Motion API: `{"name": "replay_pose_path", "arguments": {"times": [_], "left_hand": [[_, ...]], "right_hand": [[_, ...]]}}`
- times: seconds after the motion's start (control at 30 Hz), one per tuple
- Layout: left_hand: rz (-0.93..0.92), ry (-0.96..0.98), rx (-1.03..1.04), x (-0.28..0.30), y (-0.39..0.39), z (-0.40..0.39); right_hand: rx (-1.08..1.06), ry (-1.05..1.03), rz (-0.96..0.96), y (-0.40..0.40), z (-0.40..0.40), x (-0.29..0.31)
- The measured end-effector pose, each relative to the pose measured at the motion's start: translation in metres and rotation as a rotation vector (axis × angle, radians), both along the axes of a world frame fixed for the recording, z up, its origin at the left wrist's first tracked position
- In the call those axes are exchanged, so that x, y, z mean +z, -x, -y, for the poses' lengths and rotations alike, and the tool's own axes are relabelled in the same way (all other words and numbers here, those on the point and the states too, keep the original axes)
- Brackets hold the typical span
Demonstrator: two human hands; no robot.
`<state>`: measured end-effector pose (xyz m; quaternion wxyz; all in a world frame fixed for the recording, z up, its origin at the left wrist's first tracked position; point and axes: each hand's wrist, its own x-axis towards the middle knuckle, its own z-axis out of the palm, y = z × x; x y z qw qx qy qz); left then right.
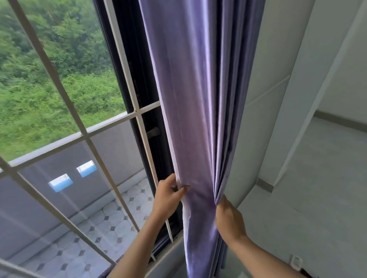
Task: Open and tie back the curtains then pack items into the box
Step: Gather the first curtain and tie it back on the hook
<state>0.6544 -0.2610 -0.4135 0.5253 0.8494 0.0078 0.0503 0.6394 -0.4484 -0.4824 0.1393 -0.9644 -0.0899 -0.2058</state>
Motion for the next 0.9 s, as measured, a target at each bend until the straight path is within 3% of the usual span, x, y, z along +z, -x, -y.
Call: {"name": "replay_pose_path", "arguments": {"times": [0.1,0.23,0.37,0.53,0.77,0.9], "left_hand": [[0.096,-0.19,0.25,-0.012,0.014,0.011],[0.11,-0.083,0.441,-0.008,0.032,0.033],[0.132,-0.011,0.44,-0.009,0.042,0.045],[0.263,-0.21,0.35,-0.007,0.049,0.047],[0.224,-0.199,0.172,-0.004,0.049,0.039],[0.199,-0.425,0.185,-0.002,0.04,0.033]], "right_hand": [[-0.031,0.037,-0.05,0.001,-0.012,0.0],[-0.02,0.061,-0.163,0.008,-0.025,-0.011],[0.062,0.074,-0.243,0.009,-0.033,-0.028],[0.088,0.168,-0.195,0.007,-0.045,-0.023],[0.086,0.237,-0.247,-0.006,-0.068,-0.036],[0.074,0.224,-0.219,-0.012,-0.069,-0.028]]}}
